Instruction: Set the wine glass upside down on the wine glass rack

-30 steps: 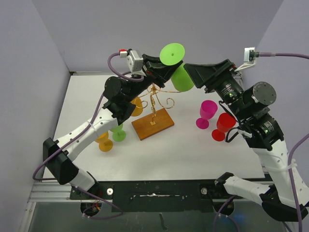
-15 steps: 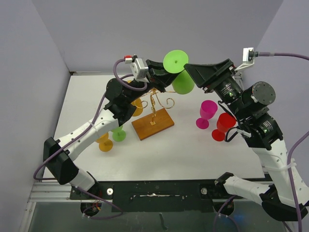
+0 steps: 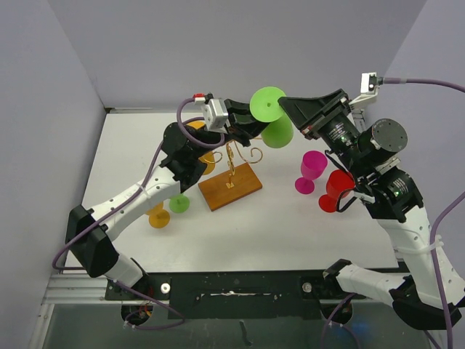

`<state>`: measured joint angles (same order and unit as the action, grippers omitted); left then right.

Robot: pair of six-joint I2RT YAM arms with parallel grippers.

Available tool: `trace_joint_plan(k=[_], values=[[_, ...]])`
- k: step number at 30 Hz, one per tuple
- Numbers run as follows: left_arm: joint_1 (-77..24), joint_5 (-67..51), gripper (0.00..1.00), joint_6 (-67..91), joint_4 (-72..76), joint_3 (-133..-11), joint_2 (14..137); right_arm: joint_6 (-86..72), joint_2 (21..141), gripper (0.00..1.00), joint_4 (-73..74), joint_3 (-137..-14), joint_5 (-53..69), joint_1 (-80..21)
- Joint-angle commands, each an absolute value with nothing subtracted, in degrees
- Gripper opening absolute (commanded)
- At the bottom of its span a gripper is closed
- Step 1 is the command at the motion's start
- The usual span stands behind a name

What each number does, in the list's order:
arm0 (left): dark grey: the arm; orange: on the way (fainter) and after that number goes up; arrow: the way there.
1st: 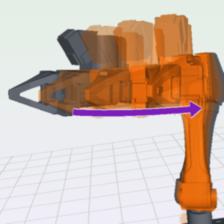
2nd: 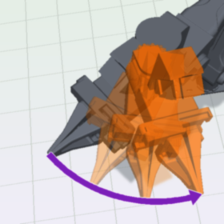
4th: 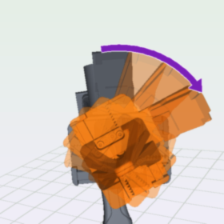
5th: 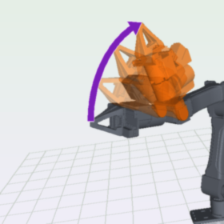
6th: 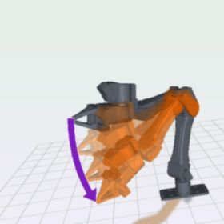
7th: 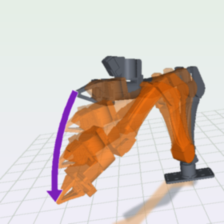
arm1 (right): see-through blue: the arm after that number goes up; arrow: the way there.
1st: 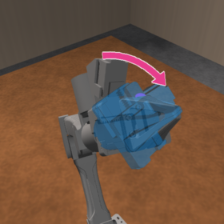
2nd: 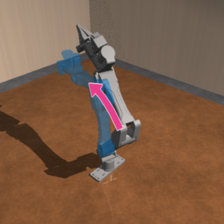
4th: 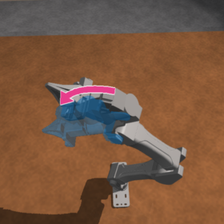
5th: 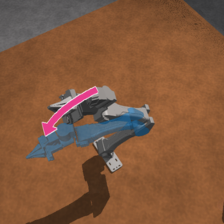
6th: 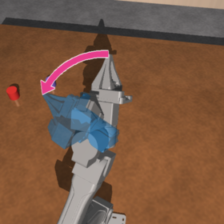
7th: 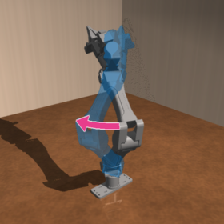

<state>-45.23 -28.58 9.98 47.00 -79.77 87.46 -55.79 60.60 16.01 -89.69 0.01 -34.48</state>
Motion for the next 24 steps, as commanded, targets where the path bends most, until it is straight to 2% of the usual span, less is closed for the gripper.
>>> trace_joint_plan(k=[1, 4, 5, 6, 7, 8, 12, 19, 24], values=[[-45.44, -28.58, 0.0, 10.04, 53.21, -79.96, 86.97, -57.81, 60.69, 0.12, 15.99, -91.74, -0.14, -34.45], [-45.44, -28.53, 0.0, 10.96, 54.89, -79.89, 87.34, -58.17, 60.9, 0.01, 16.57, -92.29, -0.04, -34.45], [-45.42, -28.31, 0.03, 11.63, 55.44, -79.89, 87.44, -58.18, 60.83, 0.0, 16.61, -92.57, -0.27, -34.45], [-45.44, -28.14, 0.14, 11.95, 56.08, -79.86, 87.45, -58.0, 60.82, 0.0, 16.61, -92.74, -0.73, -34.45], [-45.44, -27.88, 0.3, 12.22, 56.15, -79.81, 87.33, -57.85, 60.69, 0.0, 16.61, -92.87, -1.28, -34.43], [-45.44, -27.33, 0.39, 12.56, 56.16, -79.61, 87.03, -57.71, 60.47, 0.0, 16.69, -93.04, -1.95, -34.45], [-45.44, -23.59, 0.54, 11.96, 52.92, -78.19, 84.03, -56.34, 59.83, 0.0, 15.6, -93.98, -3.96, -34.45], [-44.9, -12.9, 0.67, 7.46, 43.71, -72.21, 75.97, -48.75, 58.59, 0.0, 13.52, -93.82, -13.36, -34.37], [-42.9, -3.07, 0.68, 6.68, 33.97, -68.87, 68.97, -41.72, 58.8, 0.0, 11.39, -92.06, -20.25, -34.33]])
